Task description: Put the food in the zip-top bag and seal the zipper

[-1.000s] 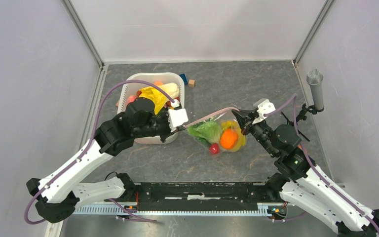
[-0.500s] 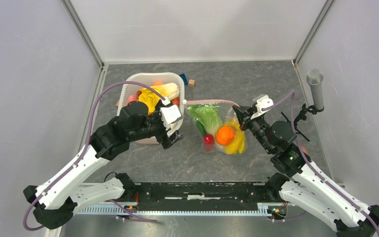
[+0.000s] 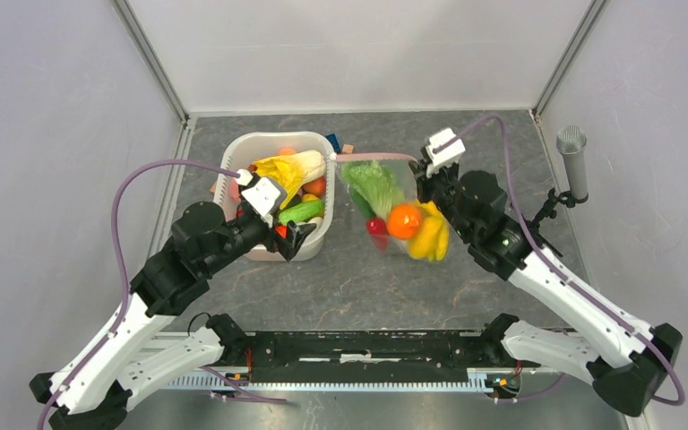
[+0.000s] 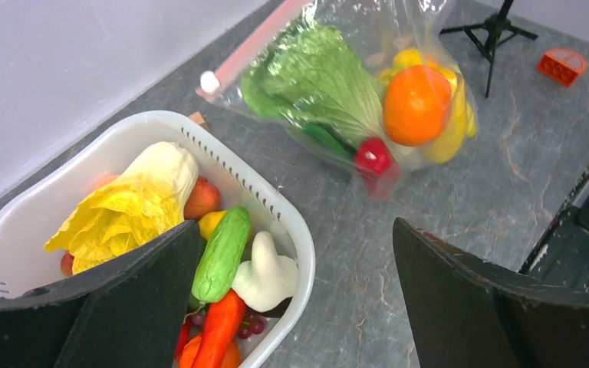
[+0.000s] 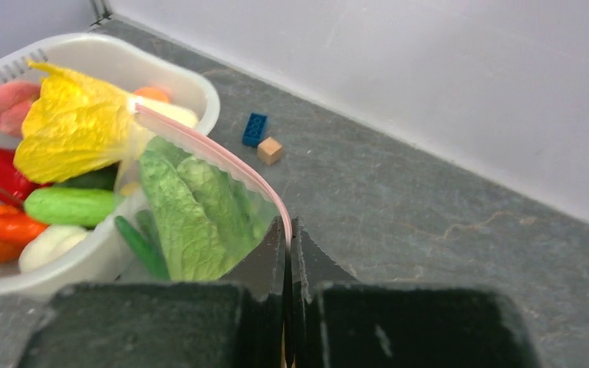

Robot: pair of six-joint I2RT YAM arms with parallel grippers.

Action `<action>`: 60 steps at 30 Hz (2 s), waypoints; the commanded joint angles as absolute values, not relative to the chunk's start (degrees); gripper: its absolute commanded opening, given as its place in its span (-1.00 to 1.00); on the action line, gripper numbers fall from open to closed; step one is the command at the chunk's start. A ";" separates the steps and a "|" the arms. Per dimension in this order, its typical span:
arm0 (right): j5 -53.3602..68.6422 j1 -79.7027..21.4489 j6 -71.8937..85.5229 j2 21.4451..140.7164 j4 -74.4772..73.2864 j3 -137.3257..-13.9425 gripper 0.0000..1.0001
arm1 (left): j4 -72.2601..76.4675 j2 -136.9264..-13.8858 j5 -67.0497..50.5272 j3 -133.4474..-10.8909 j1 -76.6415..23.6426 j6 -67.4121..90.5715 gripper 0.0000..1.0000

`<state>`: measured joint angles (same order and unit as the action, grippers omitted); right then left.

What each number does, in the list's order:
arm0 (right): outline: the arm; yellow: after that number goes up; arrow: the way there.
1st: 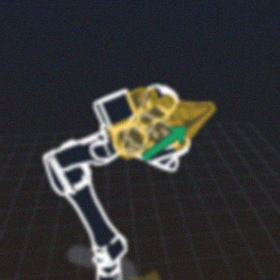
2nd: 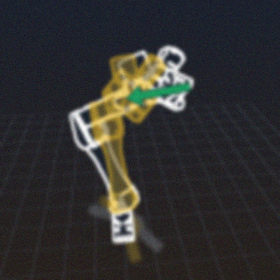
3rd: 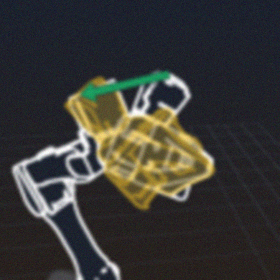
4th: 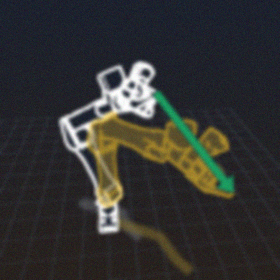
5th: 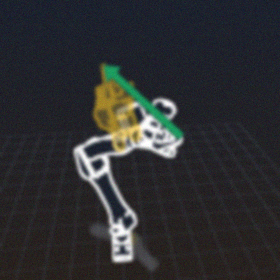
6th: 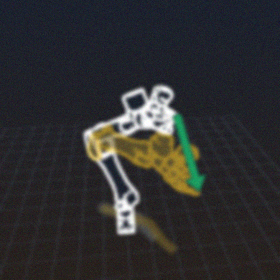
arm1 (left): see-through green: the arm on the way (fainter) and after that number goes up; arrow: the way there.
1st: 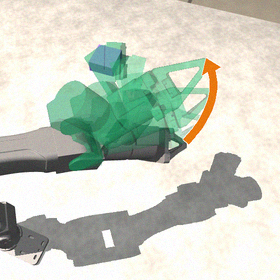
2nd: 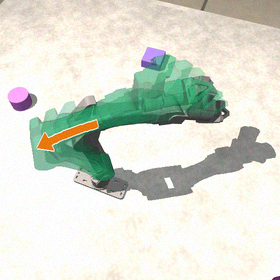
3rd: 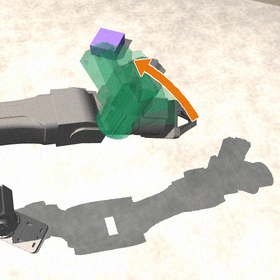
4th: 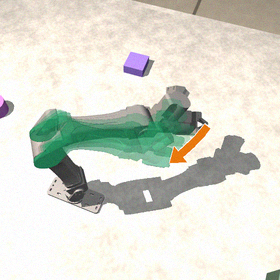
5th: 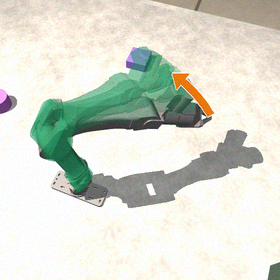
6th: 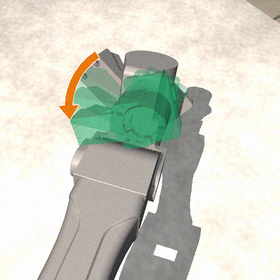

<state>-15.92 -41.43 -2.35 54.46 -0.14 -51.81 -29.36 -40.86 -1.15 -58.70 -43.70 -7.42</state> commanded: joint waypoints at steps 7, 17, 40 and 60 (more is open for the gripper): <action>-4.32 -39.73 -10.75 62.91 -5.31 -71.68 -1.00 | -22.90 -38.52 8.33 -56.27 -43.24 -0.91 1.00; 29.17 -39.81 -8.05 45.55 -6.01 -40.39 -0.73 | -22.28 -34.21 12.63 -55.84 -43.17 -0.98 1.00; -10.54 -39.18 11.45 74.71 0.94 -60.19 0.27 | -25.01 -34.76 12.66 -56.51 -43.15 3.19 1.00; 22.18 -39.02 -1.14 53.88 2.46 -35.17 0.44 | -23.05 -37.78 13.69 -55.18 -43.07 2.89 1.00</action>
